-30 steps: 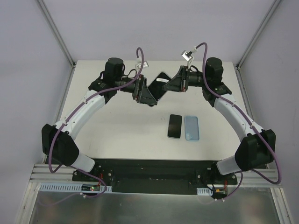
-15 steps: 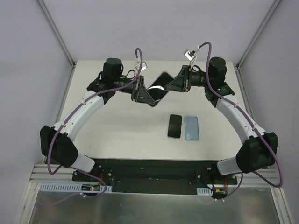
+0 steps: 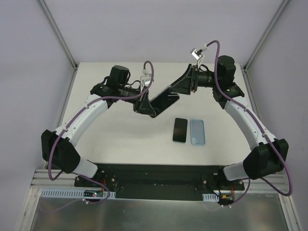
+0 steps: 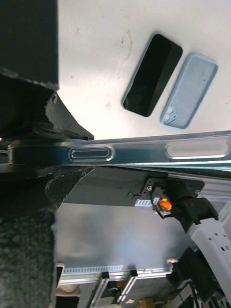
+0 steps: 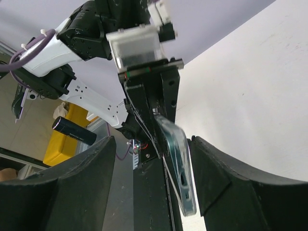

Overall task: Take the phone out of the phone case
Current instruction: Remove the phone case from the phone.

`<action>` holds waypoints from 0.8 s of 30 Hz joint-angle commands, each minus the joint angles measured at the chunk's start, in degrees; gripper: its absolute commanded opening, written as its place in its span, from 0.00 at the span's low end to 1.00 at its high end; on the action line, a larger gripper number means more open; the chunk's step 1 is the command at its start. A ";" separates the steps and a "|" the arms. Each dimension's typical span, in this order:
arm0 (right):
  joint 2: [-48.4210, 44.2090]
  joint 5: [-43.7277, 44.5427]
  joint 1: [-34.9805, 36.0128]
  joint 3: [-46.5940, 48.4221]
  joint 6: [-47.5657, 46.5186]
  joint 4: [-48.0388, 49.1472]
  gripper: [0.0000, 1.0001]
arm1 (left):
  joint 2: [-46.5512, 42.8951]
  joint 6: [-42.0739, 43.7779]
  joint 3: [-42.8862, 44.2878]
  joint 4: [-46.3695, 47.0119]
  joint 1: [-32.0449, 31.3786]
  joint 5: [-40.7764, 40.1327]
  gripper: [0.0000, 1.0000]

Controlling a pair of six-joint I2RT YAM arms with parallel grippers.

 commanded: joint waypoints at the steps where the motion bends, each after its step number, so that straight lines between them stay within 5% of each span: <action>1: 0.55 -1.66 -0.05 3.38 -0.88 0.47 0.68 | -2.19 11.52 3.52 -7.43 -2.25 -1.64 0.00; 24: 3.01 -4.39 3.38 -2.33 1.14 1.88 0.58 | -1.74 17.95 6.77 -13.33 -4.72 -6.66 0.00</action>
